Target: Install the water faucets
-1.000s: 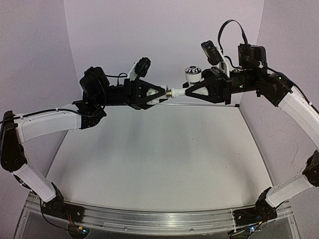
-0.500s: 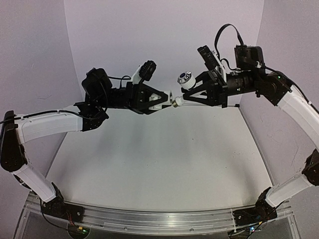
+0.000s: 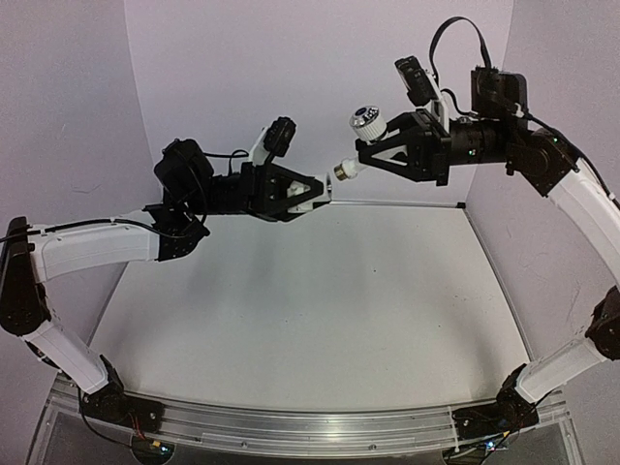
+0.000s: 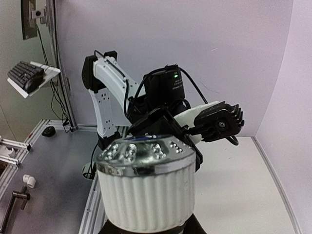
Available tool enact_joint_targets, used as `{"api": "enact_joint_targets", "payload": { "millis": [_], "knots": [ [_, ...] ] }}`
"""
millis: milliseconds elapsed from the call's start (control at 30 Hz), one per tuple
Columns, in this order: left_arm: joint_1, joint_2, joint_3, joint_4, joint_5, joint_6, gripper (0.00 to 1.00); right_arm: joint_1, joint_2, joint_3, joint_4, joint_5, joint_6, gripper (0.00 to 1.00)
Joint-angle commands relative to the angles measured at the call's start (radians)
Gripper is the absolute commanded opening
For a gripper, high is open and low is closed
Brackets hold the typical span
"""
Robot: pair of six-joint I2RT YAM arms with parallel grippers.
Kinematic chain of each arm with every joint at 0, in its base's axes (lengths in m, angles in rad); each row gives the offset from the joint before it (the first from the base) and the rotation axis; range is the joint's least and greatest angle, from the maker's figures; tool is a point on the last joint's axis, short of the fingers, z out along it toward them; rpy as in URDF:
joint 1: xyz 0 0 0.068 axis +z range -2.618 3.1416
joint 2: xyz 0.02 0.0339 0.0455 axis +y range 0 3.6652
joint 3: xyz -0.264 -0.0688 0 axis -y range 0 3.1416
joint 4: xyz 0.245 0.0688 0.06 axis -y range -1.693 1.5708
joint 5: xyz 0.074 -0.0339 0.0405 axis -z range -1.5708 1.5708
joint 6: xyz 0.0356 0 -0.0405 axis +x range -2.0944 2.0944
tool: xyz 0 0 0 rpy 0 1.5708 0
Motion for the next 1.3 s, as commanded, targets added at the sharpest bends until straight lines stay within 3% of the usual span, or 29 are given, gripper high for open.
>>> {"api": "enact_joint_targets", "payload": {
  "millis": [0,500,1267],
  "knots": [
    [0.002,-0.025,-0.014,0.182,-0.022,-0.044,0.00,0.005,0.016,0.028,0.124,-0.023,0.128,0.00],
    [-0.005,-0.033,-0.049,0.290,-0.136,-0.013,0.00,0.005,0.025,-0.013,0.243,-0.108,0.232,0.00],
    [-0.038,0.008,-0.042,0.382,-0.212,-0.023,0.00,0.014,0.055,-0.003,0.323,-0.088,0.285,0.00]
  ]
}}
